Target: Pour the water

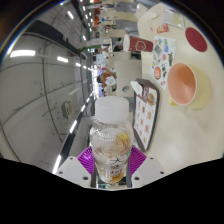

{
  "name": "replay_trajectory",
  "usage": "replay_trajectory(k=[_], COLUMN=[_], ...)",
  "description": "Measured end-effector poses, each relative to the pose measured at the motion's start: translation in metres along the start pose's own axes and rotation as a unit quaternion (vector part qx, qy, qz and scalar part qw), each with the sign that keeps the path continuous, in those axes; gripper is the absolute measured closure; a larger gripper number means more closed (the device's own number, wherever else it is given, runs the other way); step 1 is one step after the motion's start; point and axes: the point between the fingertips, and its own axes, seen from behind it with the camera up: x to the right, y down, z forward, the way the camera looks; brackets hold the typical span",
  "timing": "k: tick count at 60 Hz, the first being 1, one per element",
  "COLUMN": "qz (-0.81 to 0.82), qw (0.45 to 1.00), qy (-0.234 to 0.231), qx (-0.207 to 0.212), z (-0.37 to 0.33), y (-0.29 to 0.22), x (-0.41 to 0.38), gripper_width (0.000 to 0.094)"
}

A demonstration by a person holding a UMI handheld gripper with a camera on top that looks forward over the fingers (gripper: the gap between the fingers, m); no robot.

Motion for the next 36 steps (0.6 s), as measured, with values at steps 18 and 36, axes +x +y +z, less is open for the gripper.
replay_trajectory(k=[18, 36], qz=[0.212, 0.081], qw=[0.975, 0.997], qy=[-0.040, 0.005], qx=[0.048, 0.004], z=[0.015, 0.001], y=[-0.058, -0.060], x=[0.041, 0.012], gripper_width=[0.0548, 0.0546])
